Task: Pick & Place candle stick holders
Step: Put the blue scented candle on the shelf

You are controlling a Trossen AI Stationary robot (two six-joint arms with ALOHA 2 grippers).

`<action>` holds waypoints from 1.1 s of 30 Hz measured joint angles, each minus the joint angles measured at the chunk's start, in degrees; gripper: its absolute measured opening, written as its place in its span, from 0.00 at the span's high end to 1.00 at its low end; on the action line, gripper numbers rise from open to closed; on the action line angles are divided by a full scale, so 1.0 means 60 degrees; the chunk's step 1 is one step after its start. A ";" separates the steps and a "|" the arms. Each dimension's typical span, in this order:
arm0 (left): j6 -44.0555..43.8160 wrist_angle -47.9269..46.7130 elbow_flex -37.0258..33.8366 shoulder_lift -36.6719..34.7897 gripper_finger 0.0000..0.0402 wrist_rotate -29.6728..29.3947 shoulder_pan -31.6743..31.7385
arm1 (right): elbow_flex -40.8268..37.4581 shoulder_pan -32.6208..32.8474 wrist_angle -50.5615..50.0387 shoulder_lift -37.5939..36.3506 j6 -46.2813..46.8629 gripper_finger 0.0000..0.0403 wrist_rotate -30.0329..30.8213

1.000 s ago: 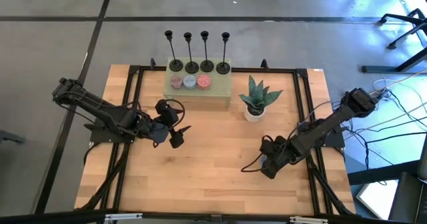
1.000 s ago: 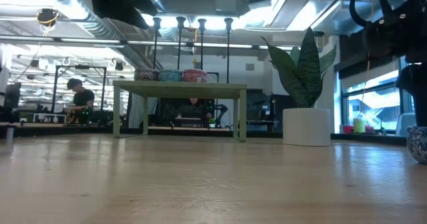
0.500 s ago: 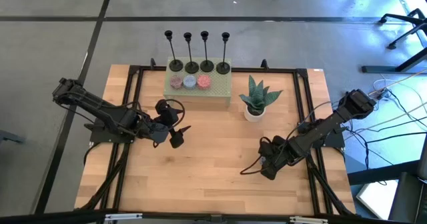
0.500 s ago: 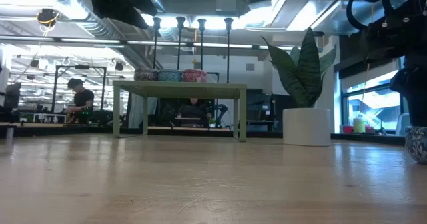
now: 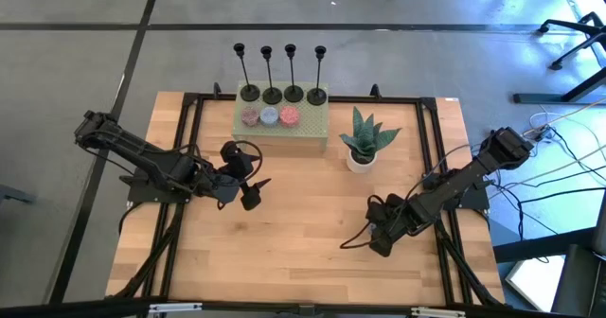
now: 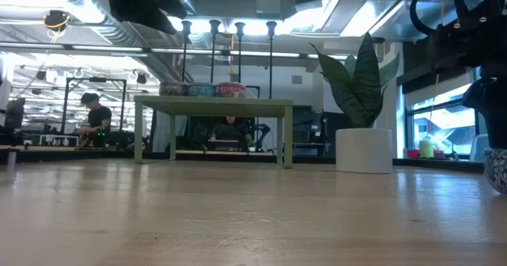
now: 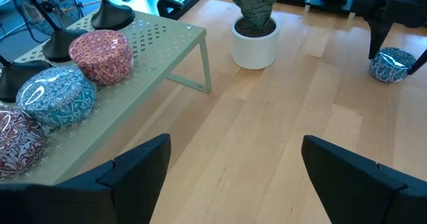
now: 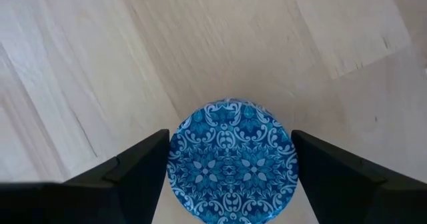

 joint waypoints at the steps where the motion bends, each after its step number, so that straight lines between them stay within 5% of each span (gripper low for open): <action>1: 0.0031 0.0000 0.0000 0.0003 0.16 0.0000 0.0000 | 0.0004 0.0000 0.0004 0.0000 0.0000 0.25 0.0004; 16: 0.0098 -0.0002 0.0000 0.0000 0.16 -0.0005 0.0002 | 0.0144 -0.1063 0.2246 0.0000 -0.1549 0.25 0.1204; 33: 0.0173 -0.0003 0.0000 0.0000 0.16 0.0037 0.0000 | 0.3753 -0.4185 0.2869 -0.0015 -0.7797 0.25 0.3825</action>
